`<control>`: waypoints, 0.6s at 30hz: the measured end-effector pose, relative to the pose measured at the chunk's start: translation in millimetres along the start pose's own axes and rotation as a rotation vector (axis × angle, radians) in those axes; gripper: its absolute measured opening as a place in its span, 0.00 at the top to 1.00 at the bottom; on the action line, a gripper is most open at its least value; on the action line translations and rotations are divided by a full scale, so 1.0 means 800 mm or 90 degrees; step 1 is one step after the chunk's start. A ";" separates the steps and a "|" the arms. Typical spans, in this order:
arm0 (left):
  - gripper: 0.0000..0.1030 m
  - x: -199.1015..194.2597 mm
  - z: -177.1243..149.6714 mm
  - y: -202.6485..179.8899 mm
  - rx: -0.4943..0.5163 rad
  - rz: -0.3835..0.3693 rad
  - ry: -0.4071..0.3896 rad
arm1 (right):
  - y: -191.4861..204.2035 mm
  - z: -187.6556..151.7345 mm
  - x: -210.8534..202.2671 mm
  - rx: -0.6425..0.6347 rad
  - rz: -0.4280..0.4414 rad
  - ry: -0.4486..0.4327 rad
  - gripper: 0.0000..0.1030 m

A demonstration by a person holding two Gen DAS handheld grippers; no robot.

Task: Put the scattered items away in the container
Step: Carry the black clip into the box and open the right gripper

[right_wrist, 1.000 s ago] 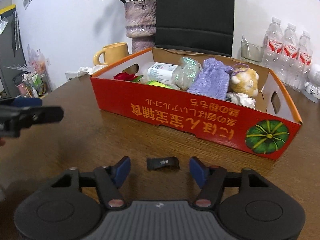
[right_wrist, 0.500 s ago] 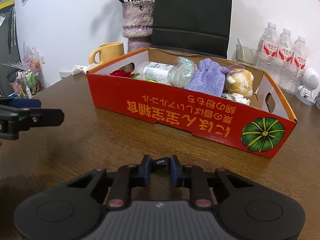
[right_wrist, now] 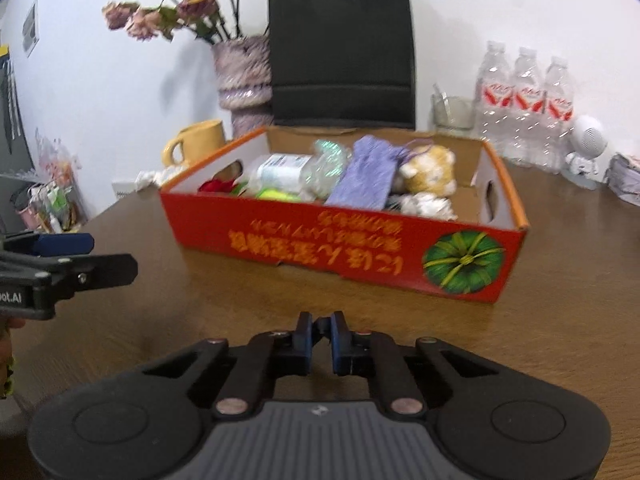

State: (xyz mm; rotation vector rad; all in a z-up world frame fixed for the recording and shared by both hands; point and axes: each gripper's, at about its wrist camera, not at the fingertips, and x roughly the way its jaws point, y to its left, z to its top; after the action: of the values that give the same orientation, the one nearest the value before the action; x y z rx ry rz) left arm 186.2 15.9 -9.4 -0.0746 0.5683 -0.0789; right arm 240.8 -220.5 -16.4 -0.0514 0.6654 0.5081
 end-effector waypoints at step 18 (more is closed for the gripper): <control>0.00 0.091 0.124 -0.034 0.026 0.018 0.034 | -0.062 0.137 0.051 0.016 -0.077 0.008 0.92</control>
State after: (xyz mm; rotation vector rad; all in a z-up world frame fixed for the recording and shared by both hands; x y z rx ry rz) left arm 299.5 -13.4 37.2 -0.0253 0.6201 -0.0651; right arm 354.7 -224.0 39.4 -0.0701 0.6764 0.3831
